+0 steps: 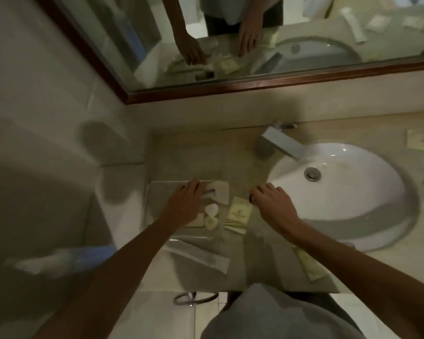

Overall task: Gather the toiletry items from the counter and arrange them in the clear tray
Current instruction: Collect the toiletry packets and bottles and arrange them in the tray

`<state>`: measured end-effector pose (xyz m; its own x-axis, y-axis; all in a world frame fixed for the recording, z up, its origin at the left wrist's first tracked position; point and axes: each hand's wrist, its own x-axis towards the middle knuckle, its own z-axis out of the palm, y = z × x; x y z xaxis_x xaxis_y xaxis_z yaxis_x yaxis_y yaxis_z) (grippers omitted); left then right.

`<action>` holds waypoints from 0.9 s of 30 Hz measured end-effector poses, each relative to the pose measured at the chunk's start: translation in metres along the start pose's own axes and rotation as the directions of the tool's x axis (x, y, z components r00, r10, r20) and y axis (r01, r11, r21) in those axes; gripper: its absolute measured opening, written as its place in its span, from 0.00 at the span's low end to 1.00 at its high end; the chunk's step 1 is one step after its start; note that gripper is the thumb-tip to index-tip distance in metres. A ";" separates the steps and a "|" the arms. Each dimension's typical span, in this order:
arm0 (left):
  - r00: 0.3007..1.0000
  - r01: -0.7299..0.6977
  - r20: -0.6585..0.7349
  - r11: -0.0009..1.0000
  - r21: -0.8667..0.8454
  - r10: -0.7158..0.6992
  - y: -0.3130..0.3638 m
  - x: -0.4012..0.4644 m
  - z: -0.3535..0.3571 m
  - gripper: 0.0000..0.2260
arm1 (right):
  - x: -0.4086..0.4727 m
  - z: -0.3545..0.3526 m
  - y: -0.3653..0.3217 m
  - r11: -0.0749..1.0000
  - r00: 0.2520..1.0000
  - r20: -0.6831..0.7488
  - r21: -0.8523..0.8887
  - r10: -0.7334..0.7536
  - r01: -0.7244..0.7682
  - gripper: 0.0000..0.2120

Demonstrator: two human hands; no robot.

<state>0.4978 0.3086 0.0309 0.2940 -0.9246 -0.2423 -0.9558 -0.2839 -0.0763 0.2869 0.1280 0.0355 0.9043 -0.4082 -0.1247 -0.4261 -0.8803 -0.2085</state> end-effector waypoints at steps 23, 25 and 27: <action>0.992 -0.106 -0.080 0.993 -0.056 0.102 -0.110 -0.041 0.104 0.28 | 0.077 0.085 -0.095 0.989 0.991 -0.105 0.113 -0.087 0.099 0.11; 0.991 -0.101 -0.098 0.993 -0.056 0.095 -0.111 -0.038 0.100 0.28 | 0.079 0.082 -0.097 0.991 0.990 -0.105 0.089 -0.094 0.103 0.11; 0.983 -0.122 -0.142 0.991 -0.060 0.113 -0.108 -0.039 0.094 0.25 | 0.079 0.081 -0.098 0.992 0.990 -0.088 0.056 -0.109 0.114 0.11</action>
<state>0.5901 0.3989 -0.0425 0.1808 -0.9774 -0.1099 -0.9830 -0.1832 0.0117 0.3980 0.2013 -0.0330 0.9441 -0.3293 -0.0154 -0.3206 -0.9063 -0.2753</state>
